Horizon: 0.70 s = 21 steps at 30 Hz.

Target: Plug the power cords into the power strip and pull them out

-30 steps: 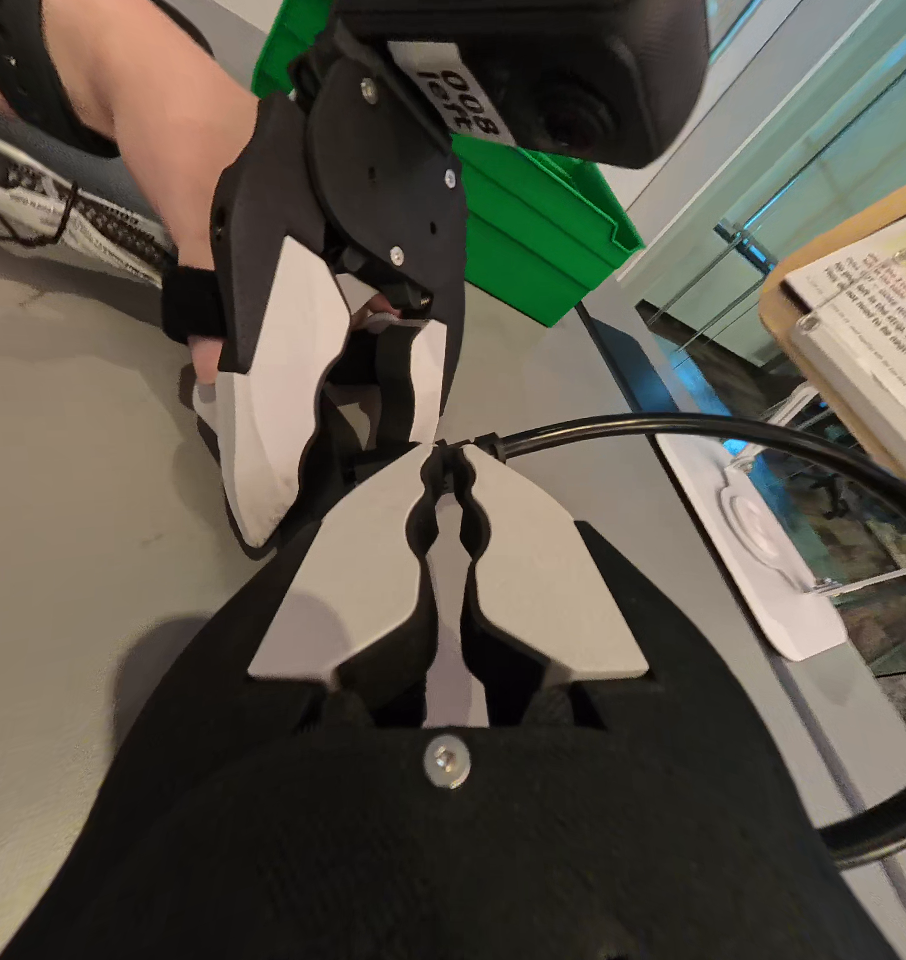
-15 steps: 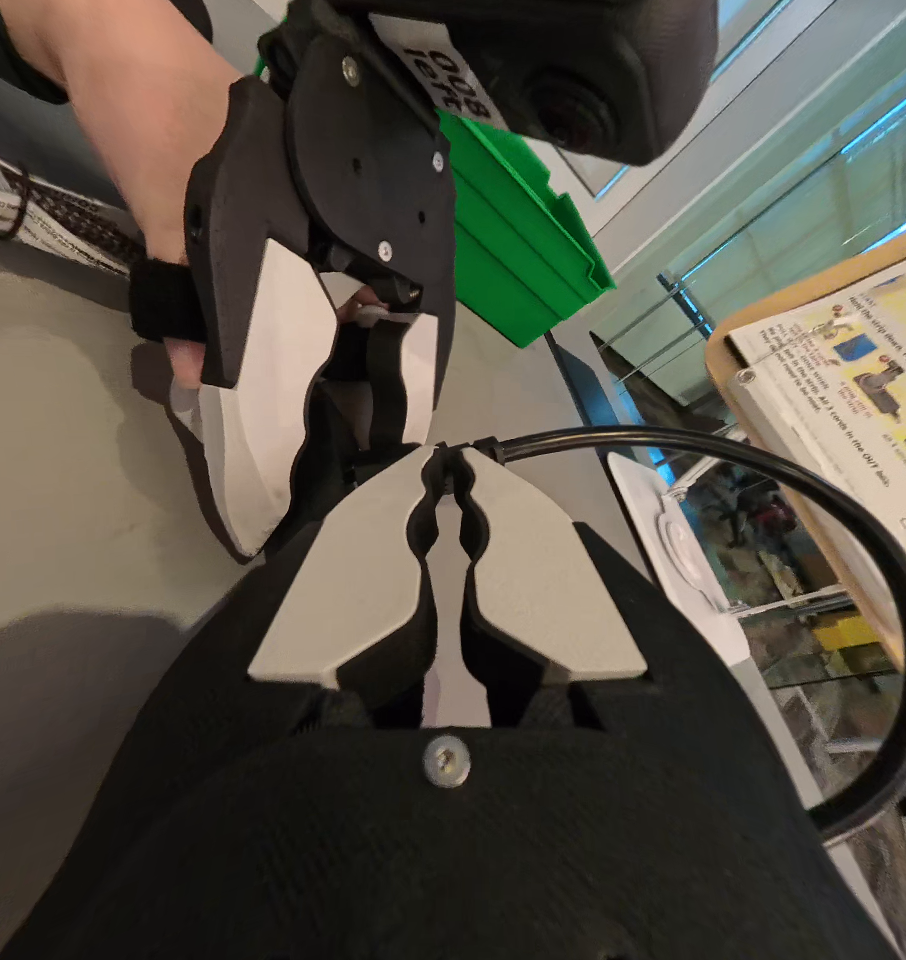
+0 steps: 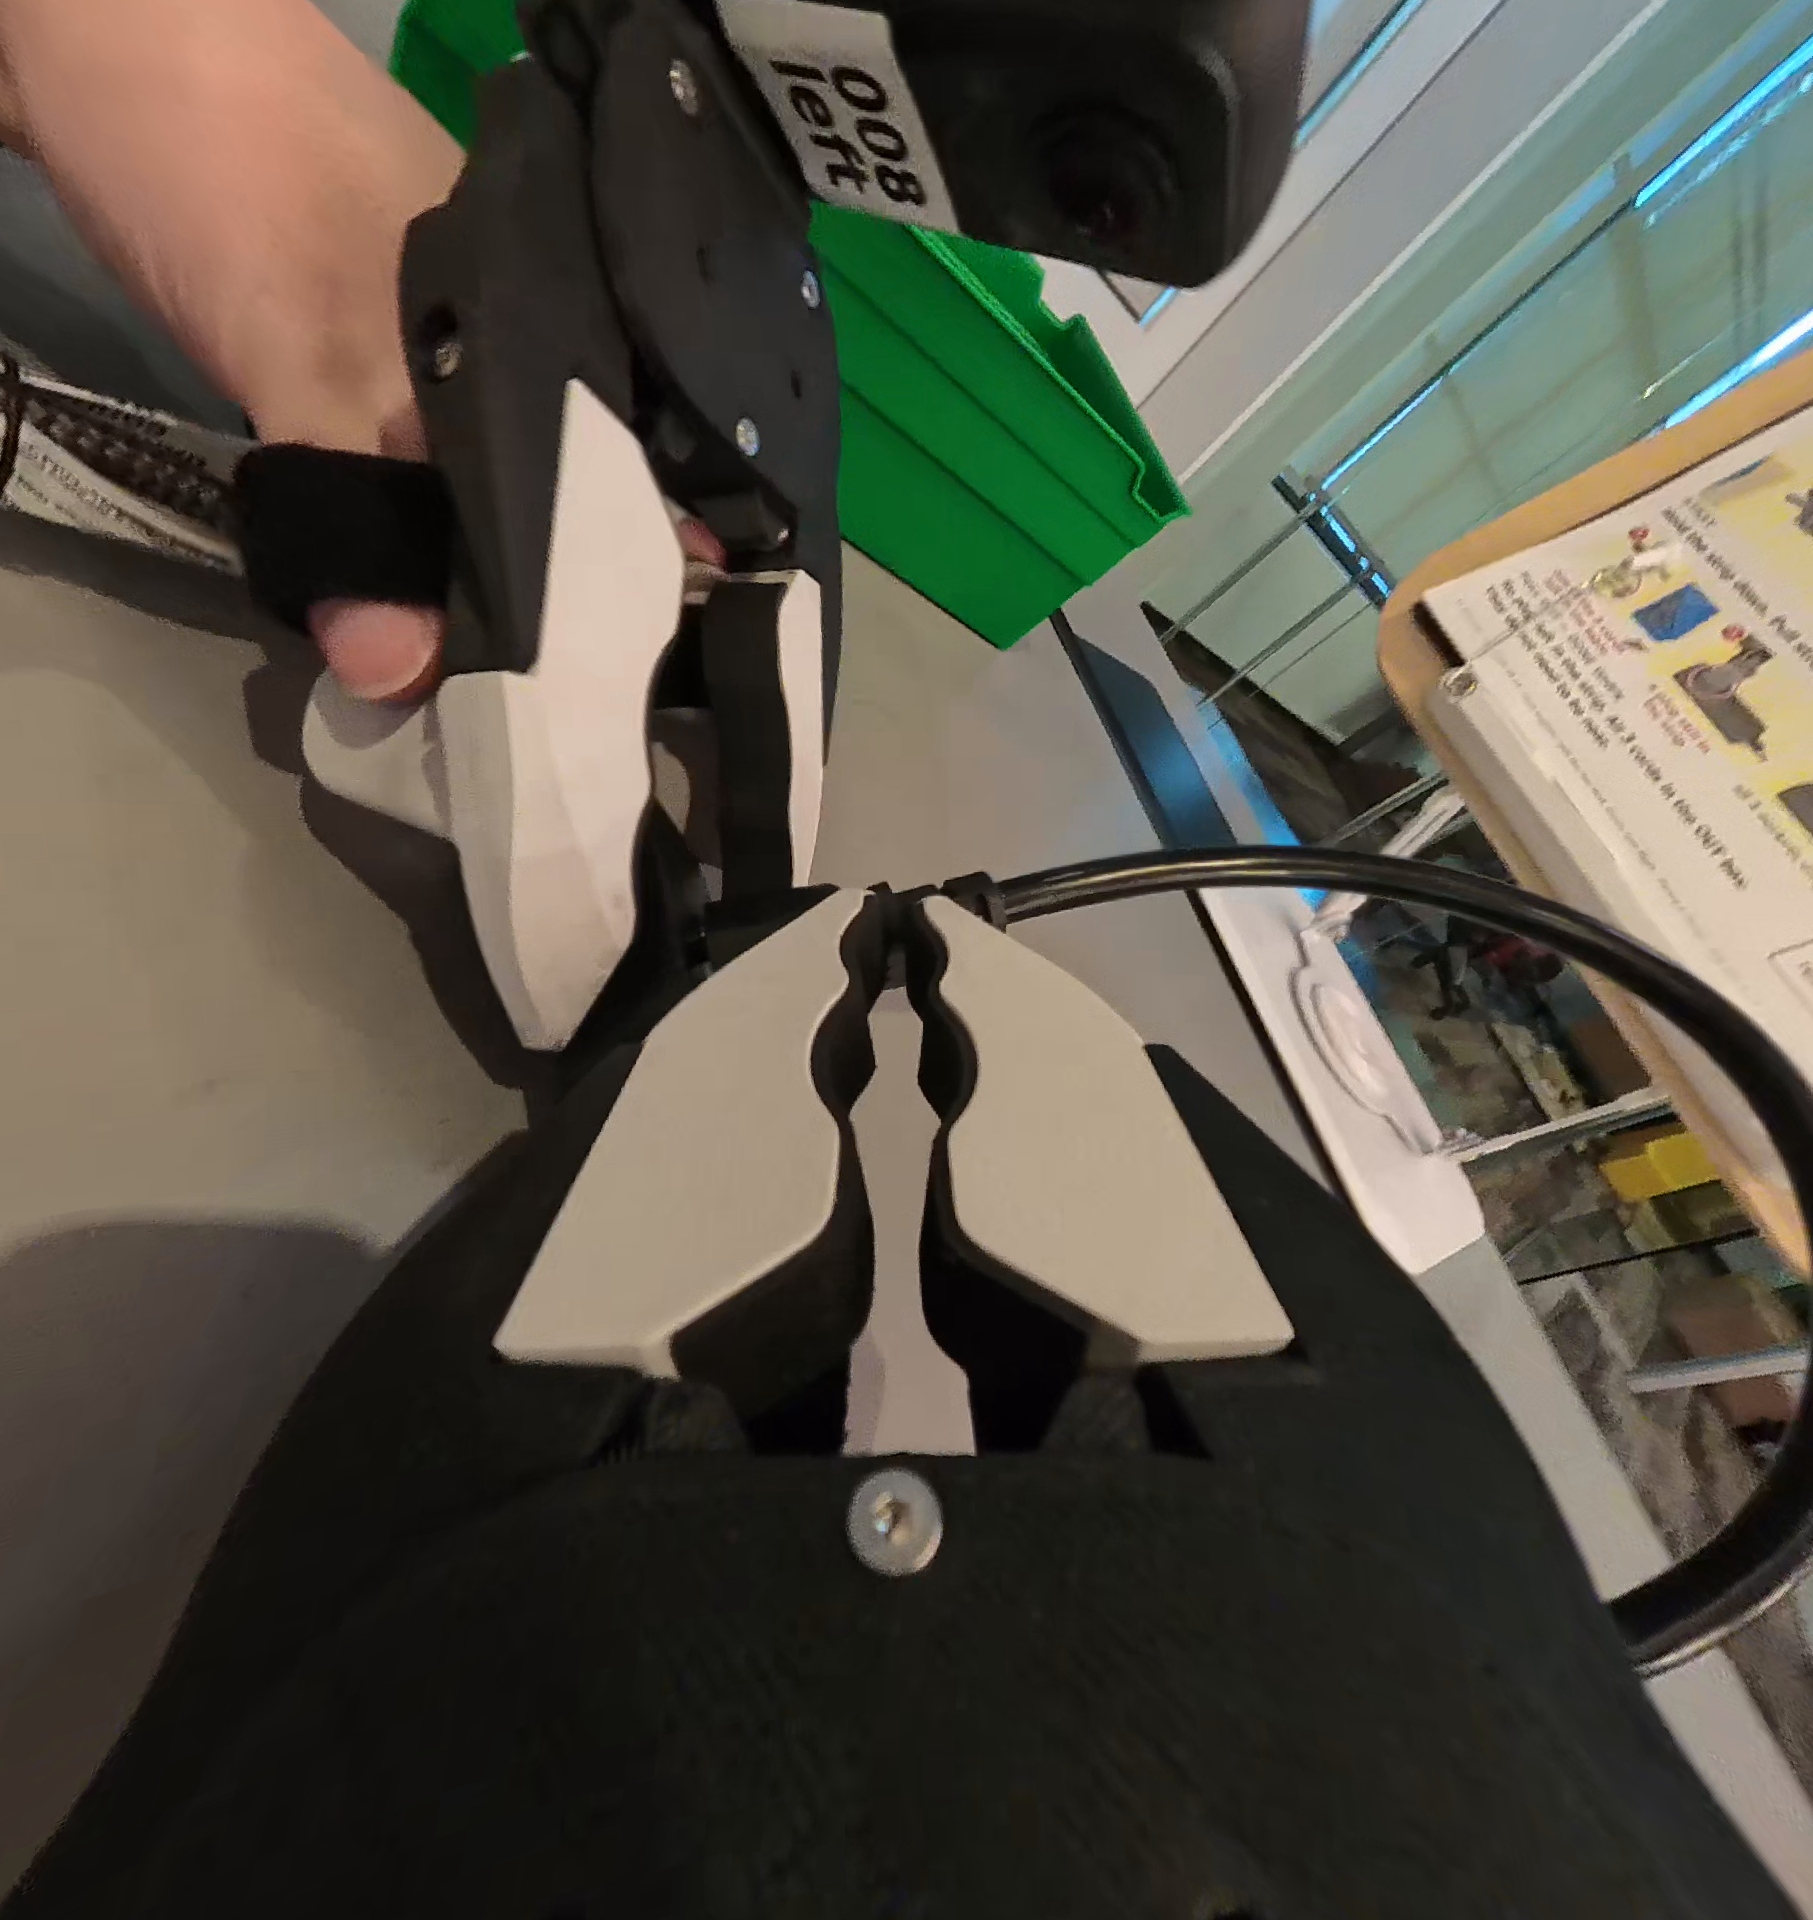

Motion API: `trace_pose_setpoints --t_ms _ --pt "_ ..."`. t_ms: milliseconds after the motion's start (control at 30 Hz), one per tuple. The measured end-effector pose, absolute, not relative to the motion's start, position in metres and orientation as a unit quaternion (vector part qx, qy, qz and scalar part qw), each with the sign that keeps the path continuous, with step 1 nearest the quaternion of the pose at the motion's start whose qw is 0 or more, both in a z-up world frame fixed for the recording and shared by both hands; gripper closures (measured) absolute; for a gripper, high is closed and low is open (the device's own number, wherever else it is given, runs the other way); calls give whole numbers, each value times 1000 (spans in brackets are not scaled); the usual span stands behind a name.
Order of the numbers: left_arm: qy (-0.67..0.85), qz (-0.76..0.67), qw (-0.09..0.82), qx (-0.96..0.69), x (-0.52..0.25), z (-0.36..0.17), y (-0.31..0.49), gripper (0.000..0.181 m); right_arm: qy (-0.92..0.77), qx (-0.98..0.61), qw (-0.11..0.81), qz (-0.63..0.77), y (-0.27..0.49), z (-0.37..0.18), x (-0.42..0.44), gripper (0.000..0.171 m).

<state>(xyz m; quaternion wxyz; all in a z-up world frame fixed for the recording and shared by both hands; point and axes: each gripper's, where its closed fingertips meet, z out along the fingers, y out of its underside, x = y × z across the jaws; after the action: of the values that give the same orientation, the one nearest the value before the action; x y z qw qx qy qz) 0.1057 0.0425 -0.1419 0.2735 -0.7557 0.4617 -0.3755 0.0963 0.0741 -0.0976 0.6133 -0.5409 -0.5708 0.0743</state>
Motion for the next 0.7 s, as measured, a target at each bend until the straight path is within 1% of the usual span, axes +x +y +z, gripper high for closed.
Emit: trace_pose_setpoints --t_ms 33,167,233,267,300,333,400,467,567,700 --pt "461 -373 274 -757 106 -142 43 132 -564 -552 608 82 76 -98 97 165" --pt "485 -326 296 -755 106 -147 44 132 -550 -578 593 110 81 -101 97 165" --pt "501 -312 297 -750 109 -149 40 133 -460 -622 631 57 110 -91 118 167" --pt "512 -296 304 -747 115 -151 35 134 -427 -649 627 60 124 -91 131 169" --pt "524 -286 307 -741 123 -152 28 134 -398 -669 618 108 129 -91 137 170" --pt "542 -289 303 -729 129 -152 20 134 -404 -653 625 142 122 -86 137 170" --pt "535 -300 295 -733 129 -151 21 134 -476 -579 646 144 96 -76 126 170" --pt "542 -297 298 -727 123 -151 22 135 -555 -532 619 161 74 -82 114 170" --pt "560 -305 289 -714 112 -151 21 135 -600 -518 588 160 64 -89 115 170" --pt "562 -306 288 -712 108 -151 23 135 -610 -498 598 149 62 -86 117 170"
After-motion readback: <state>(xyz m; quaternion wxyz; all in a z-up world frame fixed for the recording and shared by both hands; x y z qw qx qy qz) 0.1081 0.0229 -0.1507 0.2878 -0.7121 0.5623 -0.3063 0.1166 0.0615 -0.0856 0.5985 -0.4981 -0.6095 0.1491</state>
